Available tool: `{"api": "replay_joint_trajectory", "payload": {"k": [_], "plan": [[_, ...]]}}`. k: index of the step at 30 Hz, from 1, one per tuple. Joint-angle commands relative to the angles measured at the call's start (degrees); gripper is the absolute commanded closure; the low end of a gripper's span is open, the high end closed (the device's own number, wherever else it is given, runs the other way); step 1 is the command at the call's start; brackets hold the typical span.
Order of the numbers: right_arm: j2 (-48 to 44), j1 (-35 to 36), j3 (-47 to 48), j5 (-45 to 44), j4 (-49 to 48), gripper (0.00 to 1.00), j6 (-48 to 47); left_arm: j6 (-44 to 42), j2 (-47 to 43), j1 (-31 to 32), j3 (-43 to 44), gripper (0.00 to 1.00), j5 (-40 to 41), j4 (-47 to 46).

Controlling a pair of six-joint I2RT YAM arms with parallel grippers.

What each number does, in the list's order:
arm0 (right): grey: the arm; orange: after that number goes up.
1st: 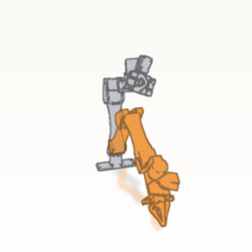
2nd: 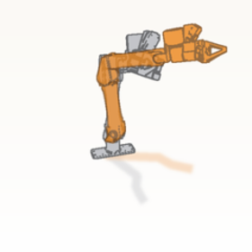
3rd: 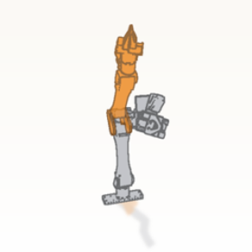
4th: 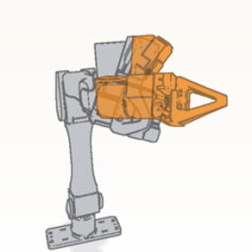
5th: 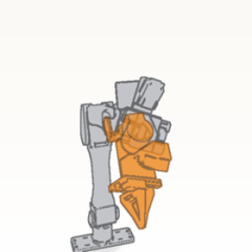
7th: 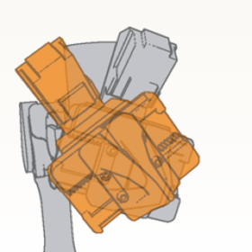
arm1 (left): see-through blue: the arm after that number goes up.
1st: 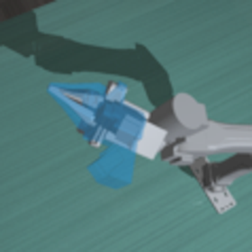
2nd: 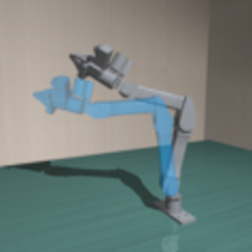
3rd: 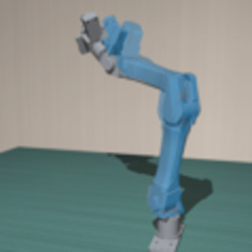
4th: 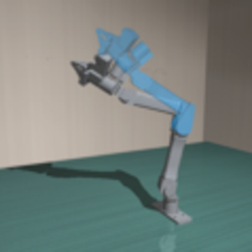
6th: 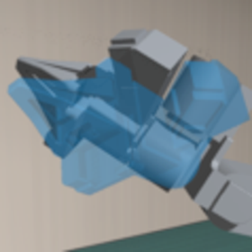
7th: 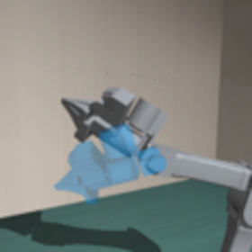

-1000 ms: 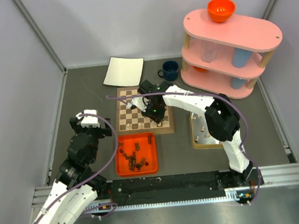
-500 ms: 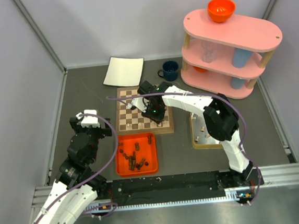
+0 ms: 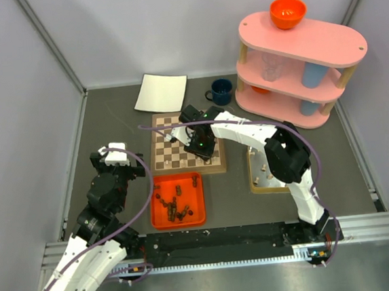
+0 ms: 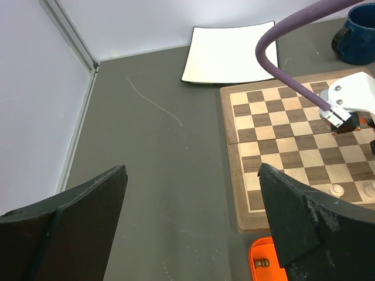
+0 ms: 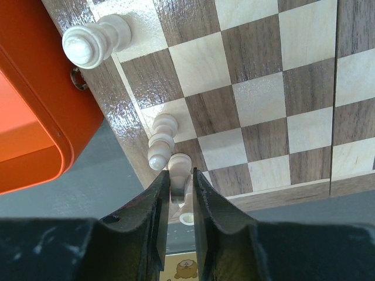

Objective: Set up the chess pieces on the board

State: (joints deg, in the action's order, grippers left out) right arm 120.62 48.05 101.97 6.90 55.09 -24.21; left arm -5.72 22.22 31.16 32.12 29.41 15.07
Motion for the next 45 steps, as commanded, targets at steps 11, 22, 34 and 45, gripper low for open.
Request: {"api": "replay_joint_trajectory", "payload": {"k": [11,22,34,45], "plan": [[-3.1,0.6,-0.2,-1.8,-1.2,0.71,0.2,-0.3,-0.3,-0.3,-0.5,0.01,-0.4,-3.0],[-7.8,0.6,0.9,-4.3,-0.9,0.52,-1.0,-0.2,-0.4,-0.3,-0.4,0.01,-0.8,-2.9],[-19.4,-0.3,-1.8,-3.5,1.2,0.33,-5.0,1.8,-3.1,-0.4,0.0,0.01,-6.8,-3.8],[-33.7,-10.0,-12.3,6.7,-0.2,0.31,-6.0,12.4,-5.3,-0.4,5.3,0.01,-13.0,-2.8]]}}
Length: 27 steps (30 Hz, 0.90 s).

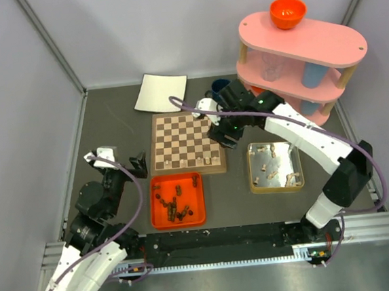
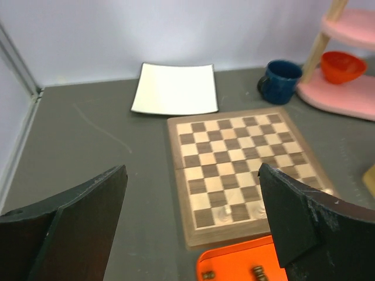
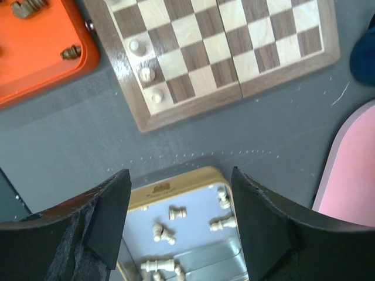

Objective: Set up the chess pieces on the board

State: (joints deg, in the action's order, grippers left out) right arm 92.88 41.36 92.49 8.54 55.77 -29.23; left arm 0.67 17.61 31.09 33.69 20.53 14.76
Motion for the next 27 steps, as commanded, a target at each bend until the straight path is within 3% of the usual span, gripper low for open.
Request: {"api": "replay_joint_trajectory", "payload": {"k": [1,8,11,12,14,17,20,24,27], "plan": [[-8.5,-4.2,-3.6,6.7,-1.1,0.31,-1.1,6.7,-0.5,-0.3,4.1,0.01,-5.1,-2.5],[-21.7,-17.0,-12.3,20.3,-4.2,0.31,0.0,13.0,5.4,-0.3,7.1,0.01,-17.7,-3.3],[-27.7,-22.5,-19.2,25.3,-7.5,0.21,0.1,14.8,9.5,-0.3,8.0,0.01,-24.3,-3.8],[-31.6,-23.7,-21.2,25.9,-9.8,0.11,0.1,15.4,10.7,-0.3,8.3,0.01,-26.0,-3.9],[-36.2,-27.5,-27.2,26.4,-12.9,0.01,2.8,16.6,14.7,-0.2,9.9,0.01,-32.2,-4.0],[-43.5,-32.9,-34.3,23.4,-18.7,0.01,8.0,18.6,20.8,0.0,12.6,0.01,-39.0,-4.0],[-45.7,-38.3,-38.0,27.5,-19.3,0.01,10.1,18.0,26.3,3.0,15.4,0.01,-39.3,-2.6],[-43.9,-52.0,-40.8,37.2,-20.3,0.02,12.4,15.3,33.8,13.6,19.6,0.01,-30.6,0.0],[-40.0,-54.2,-42.6,39.6,-19.5,0.07,10.8,14.9,39.6,17.7,21.9,0.03,-28.0,0.7]]}}
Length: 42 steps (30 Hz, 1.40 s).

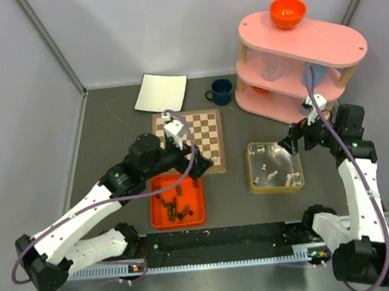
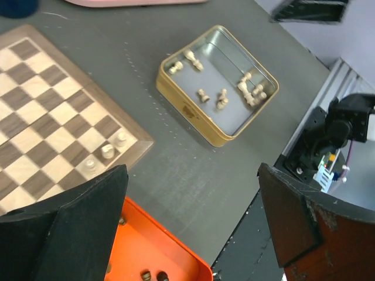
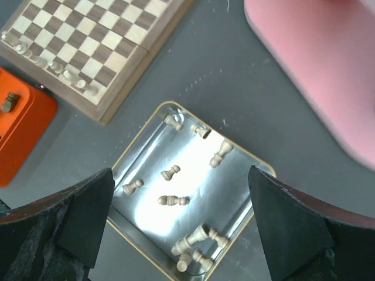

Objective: Set up the chess pieces on the board

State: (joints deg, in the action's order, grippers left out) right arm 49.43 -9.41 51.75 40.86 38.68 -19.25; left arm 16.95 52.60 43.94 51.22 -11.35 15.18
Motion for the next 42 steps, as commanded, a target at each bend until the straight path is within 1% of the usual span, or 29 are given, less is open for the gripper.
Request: {"api": "replay_joint_trajectory", "payload": {"k": [1,5,6,7,8,11,12,13,14,16,21,24,25,30,34,37,38,42], "plan": [[5.0,-3.4,-2.4,7.3,-1.9,0.08,0.0,-1.2,7.0,5.4,4.8,0.04,4.2,0.2],[7.5,-3.3,-2.9,6.4,0.7,0.15,-5.3,-2.4,11.0,7.5,6.4,0.04,6.6,-0.1],[8.0,-3.3,-3.0,6.3,1.6,0.18,-6.1,-2.7,11.6,7.7,6.5,0.04,6.9,-0.4],[8.9,-2.5,-2.7,6.5,2.4,0.2,-7.2,-3.0,11.9,7.6,6.4,0.04,7.7,-0.6],[10.4,-1.5,-2.5,6.0,3.7,0.22,-10.3,-3.7,11.9,7.6,6.1,0.04,8.2,-0.7],[12.8,5.0,-2.8,-1.8,5.3,0.31,-14.3,-5.3,11.0,7.6,4.2,0.04,10.8,-1.4],[14.3,6.3,-3.1,-5.4,5.3,0.32,-15.4,-5.6,9.9,7.6,3.6,0.04,10.8,-2.1],[14.9,7.5,-3.4,-6.5,5.3,0.34,-16.2,-6.1,9.4,7.6,2.1,0.04,13.0,-2.4],[15.7,9.0,-3.5,-7.1,5.3,0.38,-17.8,-6.7,8.6,7.7,1.3,0.03,14.5,-2.9],[16.8,11.2,-3.8,-6.6,5.8,0.41,-20.9,-7.4,6.0,7.6,-1.3,0.03,15.9,-4.0],[16.7,15.7,-5.3,-9.3,6.2,0.42,-29.3,-8.1,-0.7,7.6,-6.5,0.01,20.4,-5.1],[16.9,15.7,-5.0,-8.7,8.0,0.42,-35.2,-8.5,-3.5,7.6,-9.3,0.01,22.4,-4.7],[17.0,15.8,-4.4,-8.3,8.5,0.42,-37.9,-8.5,-4.0,7.6,-10.1,0.01,22.8,-4.4],[18.5,16.2,-2.4,-4.7,13.2,0.41,-43.9,-8.3,-5.7,7.6,-11.4,0.01,23.0,-3.5],[19.9,18.2,-4.2,-6.3,14.1,0.43,-50.3,-8.4,-6.5,7.6,-12.0,0.01,23.3,-3.5],[21.8,18.8,-4.8,-7.1,14.1,0.46,-51.9,-8.5,-7.0,7.6,-12.5,0.01,23.3,-3.3],[22.3,19.0,-4.7,-7.2,14.1,0.49,-52.0,-8.5,-7.2,7.6,-12.6,0.01,23.4,-3.3],[25.4,19.7,-4.7,-7.3,13.4,0.54,-52.0,-8.2,-8.7,7.6,-13.7,0.01,23.9,-2.8]]}}
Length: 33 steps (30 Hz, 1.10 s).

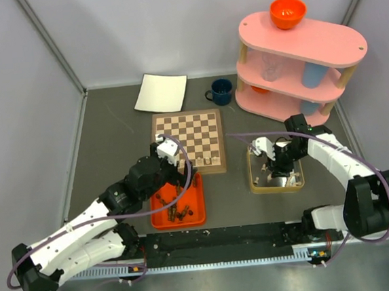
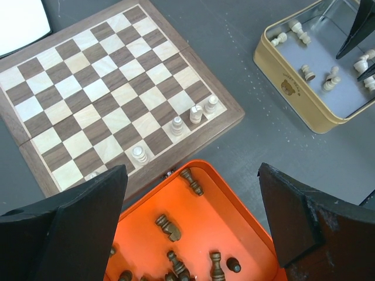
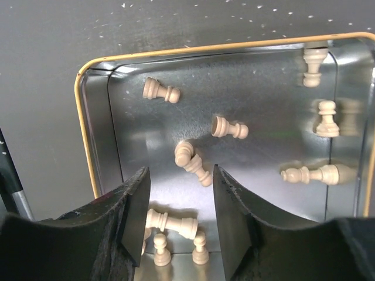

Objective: Set up the chess pieces on the board

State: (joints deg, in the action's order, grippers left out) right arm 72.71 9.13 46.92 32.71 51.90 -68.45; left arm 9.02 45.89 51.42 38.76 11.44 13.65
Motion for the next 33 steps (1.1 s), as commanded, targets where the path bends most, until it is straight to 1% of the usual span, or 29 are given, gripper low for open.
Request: {"api": "replay_joint_trajectory", "payload": {"k": [1,9,12,18,19,21,22,23,28,33], "plan": [[2.3,1.4,0.0,0.5,-0.6,0.55,-2.5,-0.1,-2.4,0.1,-1.3,0.01,1.2,-1.2],[5.3,2.7,-0.9,-2.0,-4.6,0.57,-0.6,0.2,-5.1,0.2,-2.6,0.01,2.4,-0.2],[6.6,3.5,-1.1,-2.5,-5.9,0.59,0.2,0.2,-5.3,0.1,-2.6,0.01,2.7,0.2],[8.2,5.3,-1.4,-3.6,-6.7,0.68,1.5,0.1,-5.8,0.1,-2.9,0.01,3.0,0.7],[8.2,5.5,-1.4,-3.6,-6.6,0.72,1.6,0.1,-5.9,0.1,-2.9,0.01,3.1,0.6],[7.8,5.6,-1.1,-4.0,-6.5,0.78,2.1,0.1,-6.2,0.1,-3.0,0.01,3.2,0.9],[7.5,5.5,-1.1,-4.1,-6.5,0.83,2.3,0.1,-6.2,0.1,-3.1,0.01,3.3,0.9],[7.0,5.5,-1.0,-4.3,-6.3,0.85,2.4,0.1,-6.3,0.2,-3.1,0.01,3.4,1.0],[2.7,5.6,1.7,-4.9,-5.1,0.91,6.6,-0.2,-7.0,0.1,-2.9,0.01,3.9,1.6],[0.5,5.5,5.3,-5.3,-4.2,0.92,12.2,-1.4,-7.4,0.2,-2.6,0.01,4.6,1.9]]}}
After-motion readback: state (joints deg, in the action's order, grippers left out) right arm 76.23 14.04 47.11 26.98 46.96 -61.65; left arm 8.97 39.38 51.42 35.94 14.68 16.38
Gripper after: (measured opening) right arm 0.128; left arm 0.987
